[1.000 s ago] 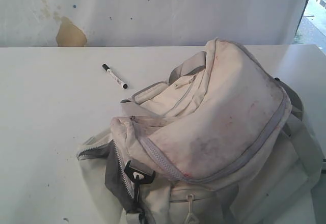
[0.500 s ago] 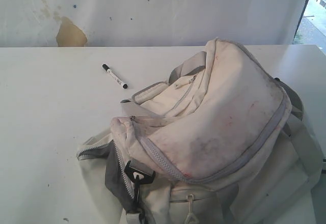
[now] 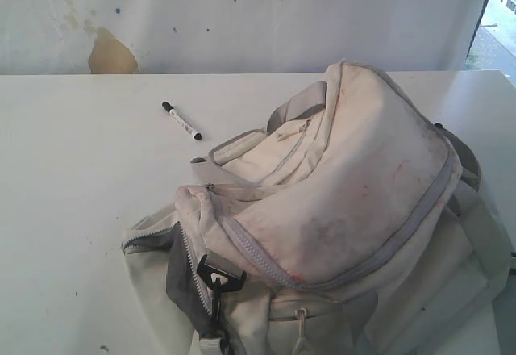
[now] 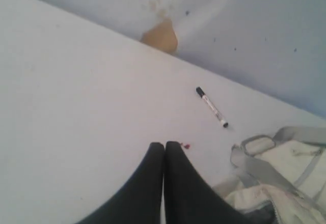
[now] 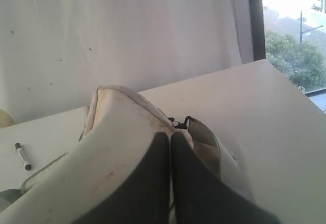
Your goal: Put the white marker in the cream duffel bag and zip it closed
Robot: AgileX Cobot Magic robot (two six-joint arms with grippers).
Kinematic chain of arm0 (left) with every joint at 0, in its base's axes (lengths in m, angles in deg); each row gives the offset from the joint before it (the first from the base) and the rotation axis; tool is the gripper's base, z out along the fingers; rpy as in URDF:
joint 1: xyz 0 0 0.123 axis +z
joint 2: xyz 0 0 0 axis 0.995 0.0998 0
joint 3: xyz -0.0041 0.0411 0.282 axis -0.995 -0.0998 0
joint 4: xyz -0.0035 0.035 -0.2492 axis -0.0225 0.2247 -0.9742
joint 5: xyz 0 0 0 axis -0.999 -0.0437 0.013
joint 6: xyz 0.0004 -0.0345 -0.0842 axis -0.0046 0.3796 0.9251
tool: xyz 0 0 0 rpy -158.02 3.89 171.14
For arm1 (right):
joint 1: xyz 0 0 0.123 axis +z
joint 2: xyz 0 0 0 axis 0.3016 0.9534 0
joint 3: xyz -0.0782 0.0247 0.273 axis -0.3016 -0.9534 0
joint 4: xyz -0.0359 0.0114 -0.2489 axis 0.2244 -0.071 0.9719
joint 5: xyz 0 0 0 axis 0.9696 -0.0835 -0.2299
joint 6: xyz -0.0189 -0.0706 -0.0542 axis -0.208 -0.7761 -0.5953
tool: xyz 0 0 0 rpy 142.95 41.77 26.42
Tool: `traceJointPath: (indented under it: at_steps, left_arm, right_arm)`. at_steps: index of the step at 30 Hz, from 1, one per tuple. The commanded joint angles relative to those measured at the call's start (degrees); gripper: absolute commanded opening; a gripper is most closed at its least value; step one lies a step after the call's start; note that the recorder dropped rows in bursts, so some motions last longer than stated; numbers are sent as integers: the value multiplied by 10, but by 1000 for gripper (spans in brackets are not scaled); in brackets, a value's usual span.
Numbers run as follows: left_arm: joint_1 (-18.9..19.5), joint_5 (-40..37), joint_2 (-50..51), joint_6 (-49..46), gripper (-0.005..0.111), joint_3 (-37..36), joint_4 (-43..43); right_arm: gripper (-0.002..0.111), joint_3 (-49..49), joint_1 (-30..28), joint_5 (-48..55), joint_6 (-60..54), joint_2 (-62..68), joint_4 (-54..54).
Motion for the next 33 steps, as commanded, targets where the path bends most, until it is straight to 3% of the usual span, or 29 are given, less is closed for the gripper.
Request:
traceJointPath:
  at_steps: [1, 7, 11, 14, 22, 25, 27, 30, 33]
  left_arm:
    - [-1, 7, 105, -74, 0, 21, -88]
    - [-1, 36, 224, -201, 0, 42, -193]
    - [-1, 36, 304, -371, 0, 55, -317]
    - [-1, 37, 355, -445, 0, 67, -386]
    - [-1, 45, 418, -485, 0, 97, -447]
    - [-9, -27, 443, -541, 0, 121, -496]
    - [-31, -55, 470, -571, 5, 141, -522]
    - [-67, -40, 511, -567, 18, 162, -523]
    - [-93, -34, 565, -558, 38, 177, -523]
  right_arm:
    - [0, 29, 1, -10, 6, 46, -6]
    - [0, 29, 1, -60, -17, 53, 0]
    - [0, 29, 1, -48, -17, 53, 0]
    - [0, 29, 1, -37, -17, 53, 0]
    - [0, 29, 1, -17, -17, 53, 0]
    - [0, 29, 1, -6, -17, 53, 0]
    - [0, 29, 1, -6, -17, 53, 0]
    - [0, 29, 1, -6, -17, 53, 0]
    - [0, 29, 1, -4, -17, 53, 0]
